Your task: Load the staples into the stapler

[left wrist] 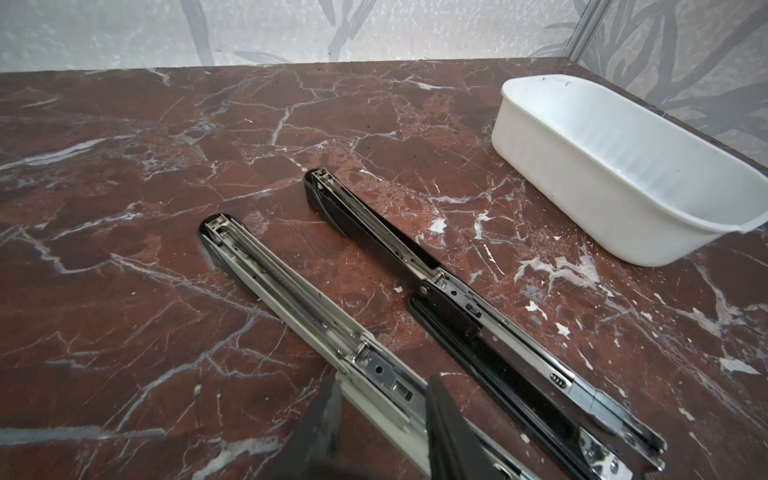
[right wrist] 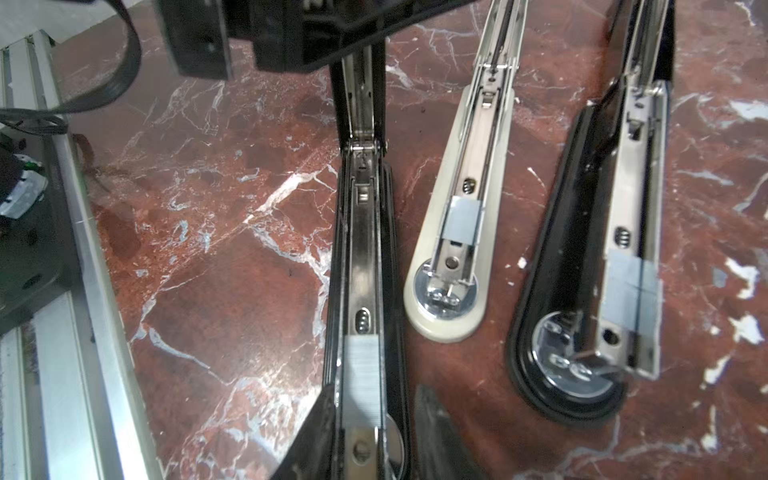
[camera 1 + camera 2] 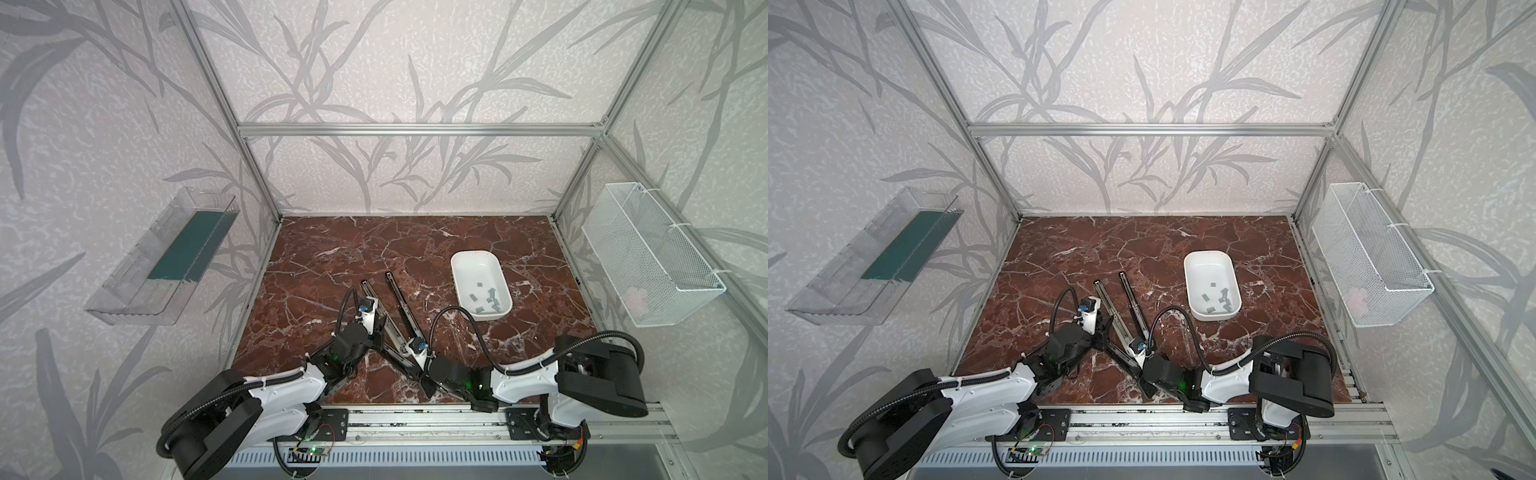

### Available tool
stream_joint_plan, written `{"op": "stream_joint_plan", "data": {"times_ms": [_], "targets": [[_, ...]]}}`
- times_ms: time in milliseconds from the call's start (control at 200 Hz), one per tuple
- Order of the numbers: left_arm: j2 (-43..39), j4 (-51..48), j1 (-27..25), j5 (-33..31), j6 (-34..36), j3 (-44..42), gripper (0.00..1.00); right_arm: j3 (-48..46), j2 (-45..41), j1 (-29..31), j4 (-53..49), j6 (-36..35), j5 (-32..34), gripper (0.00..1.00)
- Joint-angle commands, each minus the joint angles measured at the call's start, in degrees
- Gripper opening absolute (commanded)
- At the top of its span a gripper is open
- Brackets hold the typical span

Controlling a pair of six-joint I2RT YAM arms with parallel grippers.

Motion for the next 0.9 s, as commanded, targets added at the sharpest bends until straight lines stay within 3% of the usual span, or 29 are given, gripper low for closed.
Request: {"op": "stream_joint_plan", "data": {"times_ms": [0,355,610,895], "targets": [[-0.8,-1.0,0.0,-1.7,1.4,1.4,0.37,-0.8,-0.4,0.0,3.4,-0.9,-0.6,0.31],[-3.3,-1.2,-0.1,-0.8,1.8,0.1,0.37,-2.4,1.8,0.2,9.0,-1.2,-3.0,0.27],[-4.0,-1.0,0.0,0.8,1.7,-0.1,0.38,-2.1,3.3,0.2,9.7,-1.1,-3.1,0.12],[-7.1,-0.7,-1.3,8.1,1.6,-2.0,0.46,-2.3,3.4,0.5,9.7,-1.7,-0.7,0.07]]}}
